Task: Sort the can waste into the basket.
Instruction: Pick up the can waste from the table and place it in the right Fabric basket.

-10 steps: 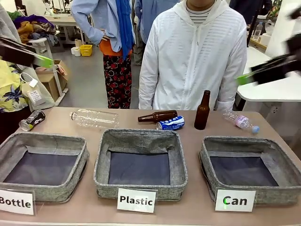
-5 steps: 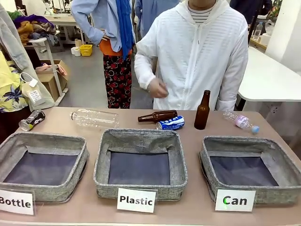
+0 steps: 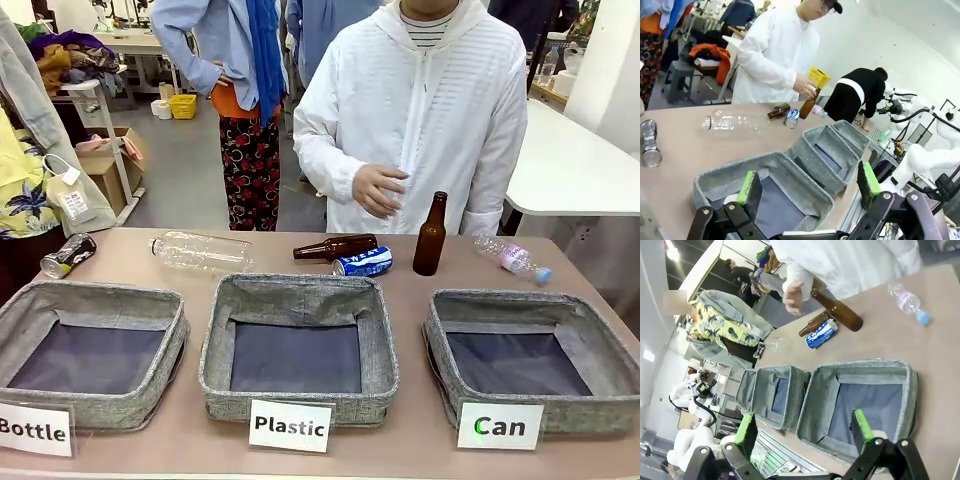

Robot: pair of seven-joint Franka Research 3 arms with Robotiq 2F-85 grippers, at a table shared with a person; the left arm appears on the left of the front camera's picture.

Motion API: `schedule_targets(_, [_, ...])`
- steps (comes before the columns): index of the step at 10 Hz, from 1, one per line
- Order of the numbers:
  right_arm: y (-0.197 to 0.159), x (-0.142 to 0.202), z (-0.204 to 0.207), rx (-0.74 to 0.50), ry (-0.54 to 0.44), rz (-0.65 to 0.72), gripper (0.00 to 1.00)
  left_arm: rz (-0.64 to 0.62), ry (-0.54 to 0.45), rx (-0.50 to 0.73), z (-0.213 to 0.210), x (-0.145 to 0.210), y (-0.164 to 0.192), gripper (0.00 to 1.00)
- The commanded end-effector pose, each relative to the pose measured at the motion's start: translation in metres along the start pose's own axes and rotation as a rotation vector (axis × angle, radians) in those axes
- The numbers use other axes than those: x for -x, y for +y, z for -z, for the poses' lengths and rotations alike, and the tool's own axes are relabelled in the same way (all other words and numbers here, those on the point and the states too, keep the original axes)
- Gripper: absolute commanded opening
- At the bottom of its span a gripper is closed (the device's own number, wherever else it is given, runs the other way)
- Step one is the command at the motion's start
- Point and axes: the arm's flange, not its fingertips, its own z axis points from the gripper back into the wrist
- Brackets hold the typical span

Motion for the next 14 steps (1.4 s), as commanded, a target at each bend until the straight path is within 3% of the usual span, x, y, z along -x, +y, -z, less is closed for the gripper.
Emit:
schedule_targets(1, [0.0,0.001,-0.005,-0.008,-0.009,-0.028,1.0,0.032,-0.011,0.022,0.0,-0.003,-0.006,1.0])
schedule_targets(3, [0.0,0.001,-0.005,-0.008,-0.009,-0.028,1.0,0.011,-0.007,0.013,0.001,-0.003,-0.003,1.0])
schedule_targets(4, [0.0,0.001,-0.005,-0.008,-0.009,-0.028,1.0,0.11,0.081,-0.071,0.005,-0.004,-0.034,1.0])
schedule_targets(6, [0.0,0.001,-0.005,-0.008,-0.009,-0.028,1.0,0.128,0.363,-0.362,0.031,-0.035,-0.072,1.0])
schedule_targets(8, [0.0,0.001,-0.005,-0.008,-0.009,-0.028,1.0,0.111,0.734,-0.608,0.079,-0.072,-0.066,1.0])
schedule_targets(9, [0.0,0.001,-0.005,-0.008,-0.009,-0.028,1.0,0.108,0.848,-0.686,0.105,-0.085,-0.055,1.0])
schedule_targets(12, [0.0,0.001,-0.005,-0.008,-0.009,-0.028,1.0,0.058,1.047,-0.964,0.174,-0.112,-0.005,1.0])
schedule_targets(13, [0.0,0.001,-0.005,-0.008,-0.009,-0.028,1.0,0.031,1.065,-1.077,0.186,-0.115,0.008,1.0])
schedule_targets(14, [0.0,0.001,-0.005,-0.008,-0.009,-0.028,1.0,0.039,1.022,-1.08,0.196,-0.117,0.014,1.0])
